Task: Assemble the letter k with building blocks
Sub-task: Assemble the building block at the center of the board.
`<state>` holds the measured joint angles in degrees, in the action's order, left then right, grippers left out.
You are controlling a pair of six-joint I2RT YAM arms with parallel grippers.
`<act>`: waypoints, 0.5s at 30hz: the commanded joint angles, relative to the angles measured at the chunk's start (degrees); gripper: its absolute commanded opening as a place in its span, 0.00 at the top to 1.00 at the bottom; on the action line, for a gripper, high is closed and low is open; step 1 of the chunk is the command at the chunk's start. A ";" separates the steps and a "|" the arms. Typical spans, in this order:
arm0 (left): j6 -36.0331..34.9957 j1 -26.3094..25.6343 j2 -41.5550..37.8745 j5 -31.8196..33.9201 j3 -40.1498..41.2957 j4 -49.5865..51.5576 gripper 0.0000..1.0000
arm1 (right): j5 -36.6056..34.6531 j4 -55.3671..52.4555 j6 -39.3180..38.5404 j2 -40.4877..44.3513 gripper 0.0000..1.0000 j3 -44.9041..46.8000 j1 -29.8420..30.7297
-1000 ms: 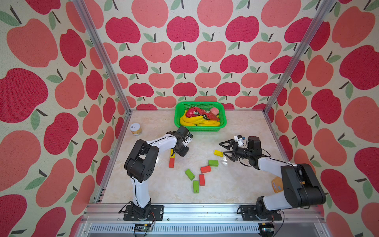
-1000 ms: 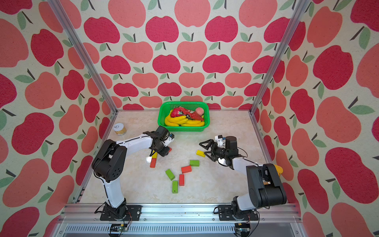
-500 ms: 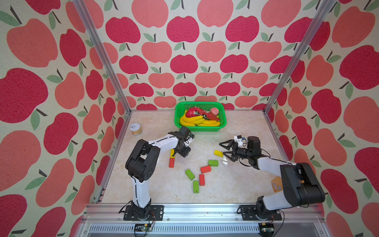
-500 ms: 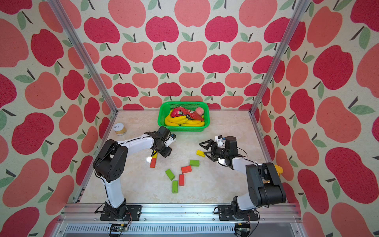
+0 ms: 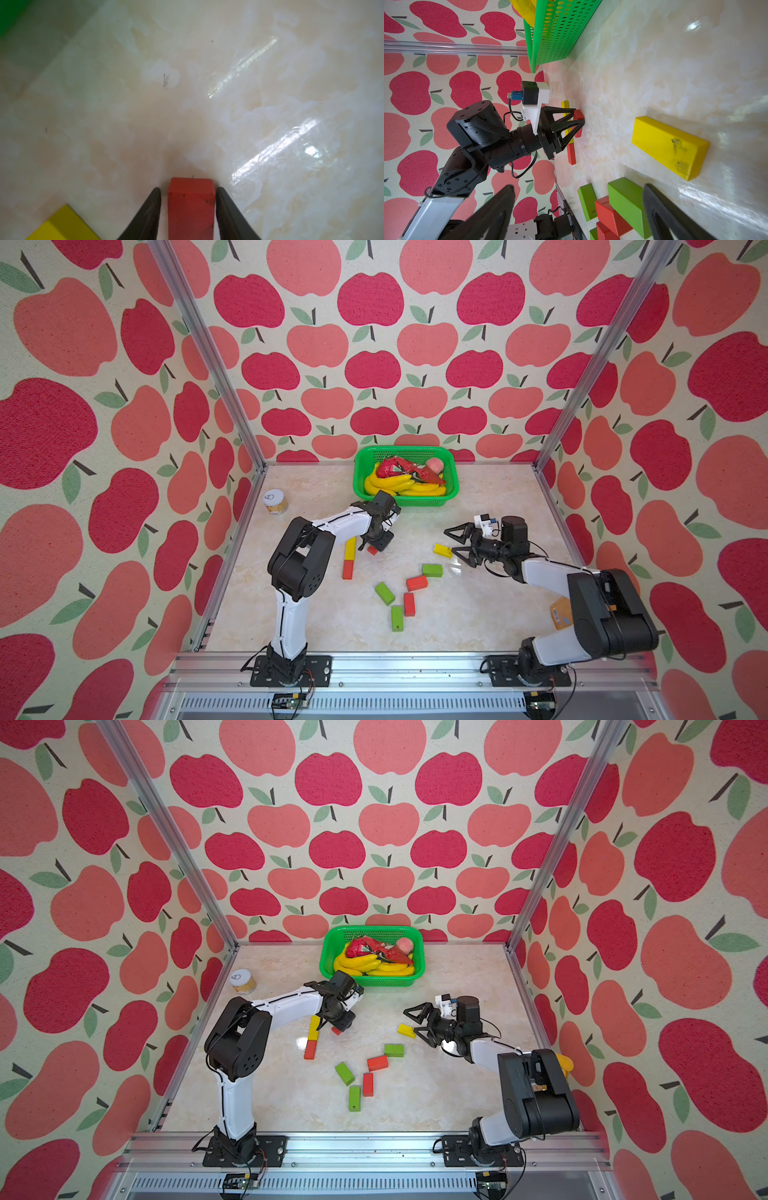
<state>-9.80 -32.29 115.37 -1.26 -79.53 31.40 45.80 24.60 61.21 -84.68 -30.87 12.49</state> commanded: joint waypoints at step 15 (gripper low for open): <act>-7.32 1.14 -3.96 -2.36 2.39 5.66 0.67 | 0.95 0.63 0.23 -0.61 0.01 -0.95 0.60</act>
<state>-13.93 -31.83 113.40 -1.48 -77.91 34.76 46.00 24.62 61.21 -84.68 -30.87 12.75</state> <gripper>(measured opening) 0.334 0.993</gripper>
